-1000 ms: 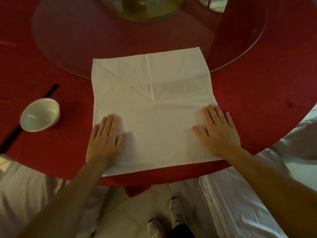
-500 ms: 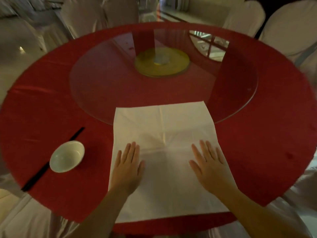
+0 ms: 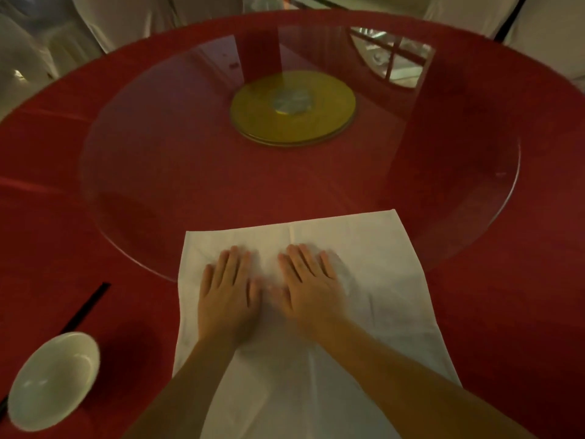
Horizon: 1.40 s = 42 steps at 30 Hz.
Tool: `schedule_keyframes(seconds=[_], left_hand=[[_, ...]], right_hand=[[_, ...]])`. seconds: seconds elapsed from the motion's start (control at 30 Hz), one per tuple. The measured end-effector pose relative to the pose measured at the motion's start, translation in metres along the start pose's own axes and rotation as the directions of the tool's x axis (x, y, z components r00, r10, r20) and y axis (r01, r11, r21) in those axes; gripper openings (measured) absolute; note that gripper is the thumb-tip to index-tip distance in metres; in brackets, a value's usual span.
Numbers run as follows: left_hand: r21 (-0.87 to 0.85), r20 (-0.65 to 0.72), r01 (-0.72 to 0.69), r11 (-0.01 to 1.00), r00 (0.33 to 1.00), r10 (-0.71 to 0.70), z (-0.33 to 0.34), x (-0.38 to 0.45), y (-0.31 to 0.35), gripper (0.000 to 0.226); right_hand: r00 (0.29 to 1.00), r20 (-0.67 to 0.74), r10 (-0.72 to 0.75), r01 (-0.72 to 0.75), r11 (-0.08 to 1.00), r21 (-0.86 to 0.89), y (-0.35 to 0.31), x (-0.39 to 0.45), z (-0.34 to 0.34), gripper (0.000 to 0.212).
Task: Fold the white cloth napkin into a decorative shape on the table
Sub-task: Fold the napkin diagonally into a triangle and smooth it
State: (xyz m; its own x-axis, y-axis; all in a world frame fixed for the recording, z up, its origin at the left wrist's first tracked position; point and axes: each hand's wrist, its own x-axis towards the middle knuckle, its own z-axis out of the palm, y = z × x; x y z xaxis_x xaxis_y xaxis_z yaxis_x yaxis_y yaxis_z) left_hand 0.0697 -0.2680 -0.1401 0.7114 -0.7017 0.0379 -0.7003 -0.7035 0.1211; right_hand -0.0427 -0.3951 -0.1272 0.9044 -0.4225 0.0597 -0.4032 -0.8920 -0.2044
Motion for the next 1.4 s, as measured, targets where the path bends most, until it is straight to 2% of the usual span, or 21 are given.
schedule_keyframes(seconds=[0.13, 0.33, 0.5, 0.63, 0.7, 0.8, 0.87, 0.93, 1.03, 1.13, 1.27, 1.33, 1.4], left_hand=[[-0.06, -0.006, 0.105, 0.993, 0.994, -0.106, 0.0, 0.006, -0.025, 0.067], [-0.054, 0.0, 0.095, 0.994, 0.995, -0.095, -0.002, 0.006, -0.025, 0.067], [-0.041, -0.001, 0.102, 0.994, 0.995, -0.103, -0.01, 0.006, -0.022, 0.067], [-0.034, 0.029, 0.083, 0.996, 0.996, -0.082, -0.02, 0.008, -0.024, 0.067], [-0.066, 0.069, 0.091, 0.994, 0.994, -0.086, -0.022, 0.008, -0.027, 0.072], [-0.177, -0.006, 0.169, 0.97, 0.985, -0.173, -0.032, -0.001, -0.028, 0.066], [-0.283, -0.103, 0.277, 0.918, 0.943, -0.316, -0.041, -0.014, -0.029, 0.057], [-0.394, -0.138, 0.389, 0.832, 0.87, -0.472, -0.046, -0.025, -0.034, 0.048], [-0.503, -0.02, 0.541, 0.673, 0.772, -0.636, -0.046, -0.033, -0.045, 0.046], [-0.566, 0.081, 0.596, 0.57, 0.728, -0.681, -0.041, -0.033, -0.058, 0.046], [-0.657, 0.26, 0.65, 0.382, 0.671, -0.694, -0.031, -0.026, -0.072, 0.049], [-0.693, 0.291, 0.651, 0.309, 0.645, -0.707, -0.028, -0.022, -0.075, 0.041], [-0.711, 0.3, 0.647, 0.276, 0.634, -0.713, -0.026, -0.02, -0.075, 0.029]], right_hand=[[0.996, 0.028, 0.08, -0.078, 0.994, -0.078, 0.059, -0.005, -0.011, 0.073], [0.962, 0.052, 0.267, -0.254, 0.95, -0.179, 0.149, -0.01, -0.028, 0.09], [0.961, 0.058, 0.27, -0.254, 0.946, -0.201, 0.15, -0.01, -0.028, 0.09], [0.954, 0.078, 0.29, -0.276, 0.949, -0.152, 0.143, -0.009, -0.04, 0.088], [0.962, -0.001, 0.275, -0.273, 0.954, -0.127, 0.131, -0.005, -0.047, 0.078], [0.98, -0.115, 0.162, -0.17, 0.983, -0.069, 0.091, 0.02, -0.059, 0.052], [0.993, -0.091, 0.073, -0.067, 0.995, 0.071, 0.052, 0.046, -0.061, 0.036], [1.0, 0.004, -0.014, 0.013, 0.97, 0.241, 0.007, 0.074, -0.059, 0.028], [0.98, 0.1, -0.171, 0.129, 0.934, 0.332, -0.054, 0.117, -0.052, 0.025], [0.969, 0.135, -0.208, 0.153, 0.93, 0.335, -0.096, 0.151, -0.042, 0.025], [0.936, 0.24, -0.257, 0.211, 0.957, 0.2, -0.117, 0.175, -0.019, 0.036], [0.915, 0.297, -0.272, 0.24, 0.961, 0.14, -0.119, 0.18, -0.012, 0.04], [0.919, 0.27, -0.289, 0.271, 0.957, 0.1, -0.119, 0.183, -0.008, 0.035]])
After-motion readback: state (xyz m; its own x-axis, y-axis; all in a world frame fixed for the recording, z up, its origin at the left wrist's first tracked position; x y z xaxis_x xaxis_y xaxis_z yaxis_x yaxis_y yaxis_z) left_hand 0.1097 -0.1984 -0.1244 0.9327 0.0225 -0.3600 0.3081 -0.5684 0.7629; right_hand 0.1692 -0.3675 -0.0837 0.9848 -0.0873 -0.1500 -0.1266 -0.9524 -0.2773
